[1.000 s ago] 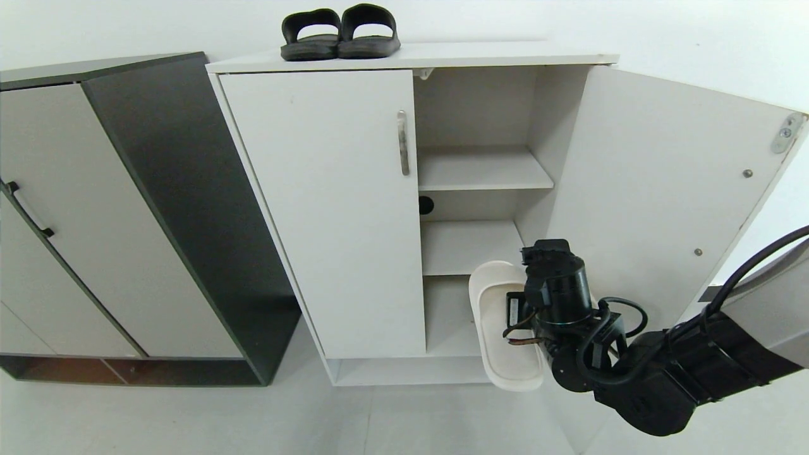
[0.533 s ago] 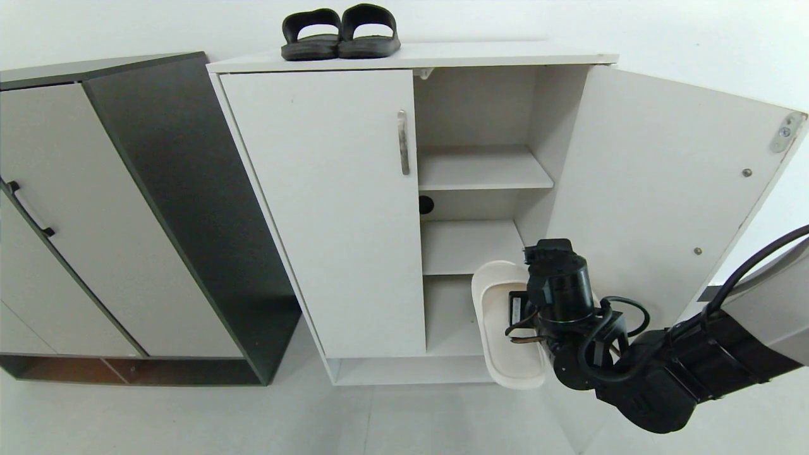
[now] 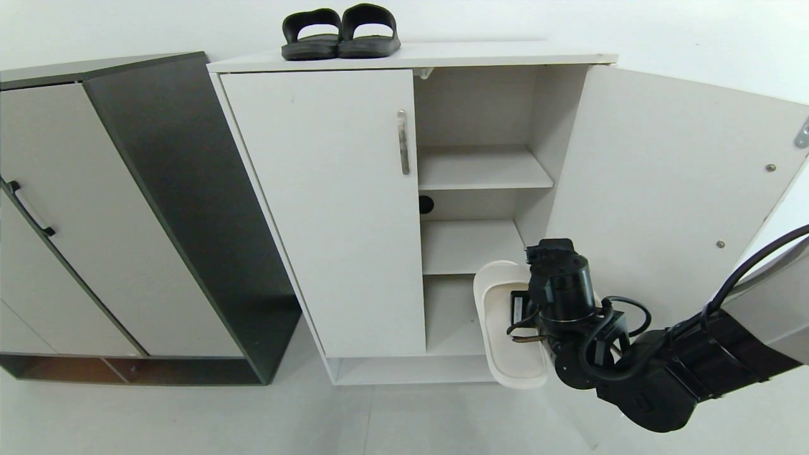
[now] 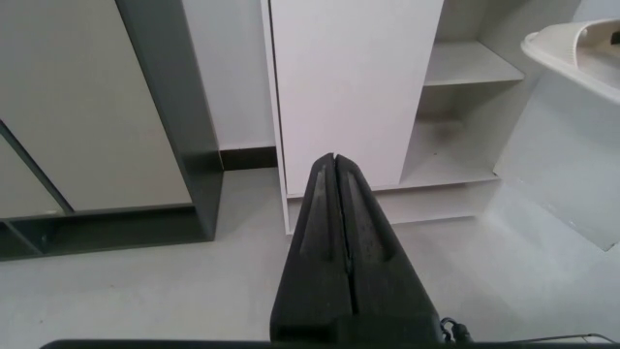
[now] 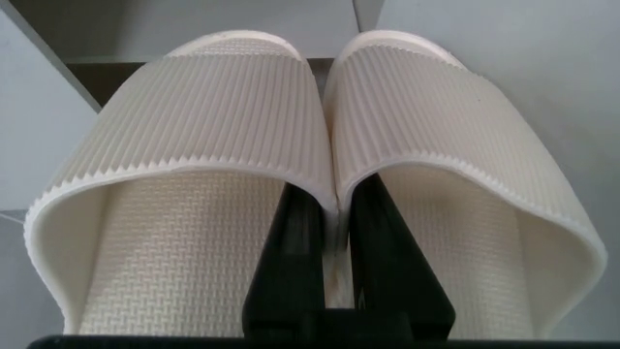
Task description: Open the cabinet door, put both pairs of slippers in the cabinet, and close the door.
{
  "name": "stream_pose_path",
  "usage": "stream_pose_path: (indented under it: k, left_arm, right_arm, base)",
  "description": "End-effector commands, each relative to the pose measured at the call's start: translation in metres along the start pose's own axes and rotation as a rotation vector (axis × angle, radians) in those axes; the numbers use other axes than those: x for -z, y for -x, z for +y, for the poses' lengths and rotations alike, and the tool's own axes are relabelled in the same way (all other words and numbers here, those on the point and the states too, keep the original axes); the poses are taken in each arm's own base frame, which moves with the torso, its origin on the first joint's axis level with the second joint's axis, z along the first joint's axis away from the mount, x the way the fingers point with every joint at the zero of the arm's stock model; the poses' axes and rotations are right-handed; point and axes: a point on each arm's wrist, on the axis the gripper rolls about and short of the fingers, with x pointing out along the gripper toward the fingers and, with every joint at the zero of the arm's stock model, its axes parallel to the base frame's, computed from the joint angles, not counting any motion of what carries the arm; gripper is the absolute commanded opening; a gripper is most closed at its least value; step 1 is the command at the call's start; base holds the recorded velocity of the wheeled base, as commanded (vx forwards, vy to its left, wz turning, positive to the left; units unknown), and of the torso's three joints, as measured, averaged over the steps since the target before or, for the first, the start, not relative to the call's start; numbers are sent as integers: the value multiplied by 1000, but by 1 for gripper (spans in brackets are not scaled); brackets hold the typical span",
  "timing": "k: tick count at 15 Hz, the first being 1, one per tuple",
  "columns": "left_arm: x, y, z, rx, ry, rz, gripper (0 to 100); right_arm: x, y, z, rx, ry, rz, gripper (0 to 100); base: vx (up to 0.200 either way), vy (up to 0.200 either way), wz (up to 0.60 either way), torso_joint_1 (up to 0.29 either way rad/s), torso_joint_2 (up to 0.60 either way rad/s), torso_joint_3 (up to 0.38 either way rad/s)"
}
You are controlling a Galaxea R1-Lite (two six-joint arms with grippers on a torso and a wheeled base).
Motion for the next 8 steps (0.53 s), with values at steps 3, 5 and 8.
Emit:
stream_pose_path:
  k: [3,5,8]
  left_arm:
    - [0,0,0,0,-1,1,0]
    - [0,0,0,0,-1,1,0]
    - [0,0,0,0,-1,1,0]
  right_arm:
    - [7,18,19,-104,1,-16,0]
    - [13,20,25,-165,14,-14,0]
    - [18,12,30,-174,24,-34,0]
  base:
    - [0,0,0,0,0,0]
    - [0,0,0,0,0,0]
    - [0,0,0,0,0,0]
